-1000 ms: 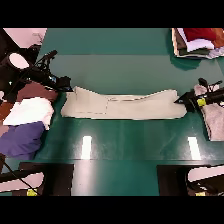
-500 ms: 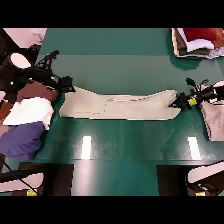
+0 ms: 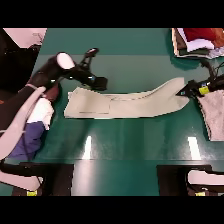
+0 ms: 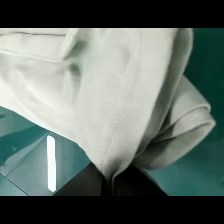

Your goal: Fold the shirts.

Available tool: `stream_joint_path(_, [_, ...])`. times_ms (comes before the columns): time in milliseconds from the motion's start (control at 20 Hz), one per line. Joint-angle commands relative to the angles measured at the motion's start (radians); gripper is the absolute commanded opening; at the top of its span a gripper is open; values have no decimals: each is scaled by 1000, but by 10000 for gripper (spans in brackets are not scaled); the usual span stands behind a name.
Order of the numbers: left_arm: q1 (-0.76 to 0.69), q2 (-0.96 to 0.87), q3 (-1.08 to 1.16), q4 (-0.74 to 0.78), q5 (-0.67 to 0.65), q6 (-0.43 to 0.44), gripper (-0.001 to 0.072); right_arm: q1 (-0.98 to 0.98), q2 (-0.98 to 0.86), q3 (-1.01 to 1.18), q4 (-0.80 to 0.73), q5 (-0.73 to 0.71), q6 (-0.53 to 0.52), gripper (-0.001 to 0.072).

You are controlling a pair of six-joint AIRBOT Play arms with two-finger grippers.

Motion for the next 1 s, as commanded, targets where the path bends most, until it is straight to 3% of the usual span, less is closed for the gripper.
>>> stream_joint_path(0, [-90,-149,133,-73,50,-5,27,72,69,118,6,47,73,10])
stream_joint_path(550, [-245,-351,154,-92,87,-19,27,320,67,409,3,59,170,10])
stream_joint_path(950, [-200,-272,157,-85,68,-17,27,402,67,468,1,-5,166,10])
